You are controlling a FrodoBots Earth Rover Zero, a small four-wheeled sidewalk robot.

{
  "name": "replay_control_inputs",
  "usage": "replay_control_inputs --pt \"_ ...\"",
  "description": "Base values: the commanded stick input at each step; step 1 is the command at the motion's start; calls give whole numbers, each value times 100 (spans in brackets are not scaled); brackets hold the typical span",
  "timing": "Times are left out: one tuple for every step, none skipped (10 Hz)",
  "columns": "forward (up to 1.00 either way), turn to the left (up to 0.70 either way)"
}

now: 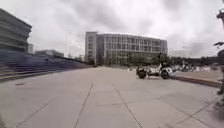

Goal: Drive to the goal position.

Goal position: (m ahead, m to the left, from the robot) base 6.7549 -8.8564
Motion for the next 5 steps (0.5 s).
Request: replay_control_inputs --pt "70 0" --pt "70 0" --pt "70 0" --pt "70 0" --pt "70 0"
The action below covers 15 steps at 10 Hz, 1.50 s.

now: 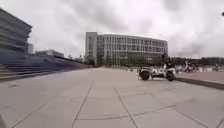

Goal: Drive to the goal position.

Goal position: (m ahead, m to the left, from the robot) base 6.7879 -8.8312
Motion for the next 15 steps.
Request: replay_control_inputs --pt "70 0" --pt "70 0" --pt "70 0" --pt "70 0" --pt "70 0" --pt "70 0" --pt "70 0" --pt "70 0" --pt "70 0" --pt "70 0" --pt "70 0" --pt "70 0" --pt "70 0" --pt "70 0" --pt "70 0"
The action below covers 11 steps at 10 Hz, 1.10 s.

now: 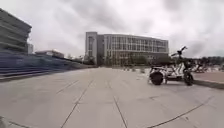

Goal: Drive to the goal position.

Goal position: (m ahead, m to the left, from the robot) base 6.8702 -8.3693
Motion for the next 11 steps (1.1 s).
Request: replay_control_inputs --pt "70 0" --pt "70 0" --pt "70 0" --pt "70 0" --pt "70 0" --pt "70 0" --pt "70 0" --pt "70 0" --pt "70 0" --pt "70 0" --pt "70 0"
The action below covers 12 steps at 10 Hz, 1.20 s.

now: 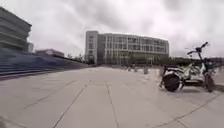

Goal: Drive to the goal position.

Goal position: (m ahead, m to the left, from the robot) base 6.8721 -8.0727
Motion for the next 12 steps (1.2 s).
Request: replay_control_inputs --pt "70 0" --pt "70 0" --pt "70 0" --pt "70 0" --pt "70 0" --pt "70 0" --pt "70 0" --pt "70 0" --pt "70 0" --pt "70 0" --pt "70 0" --pt "70 0"
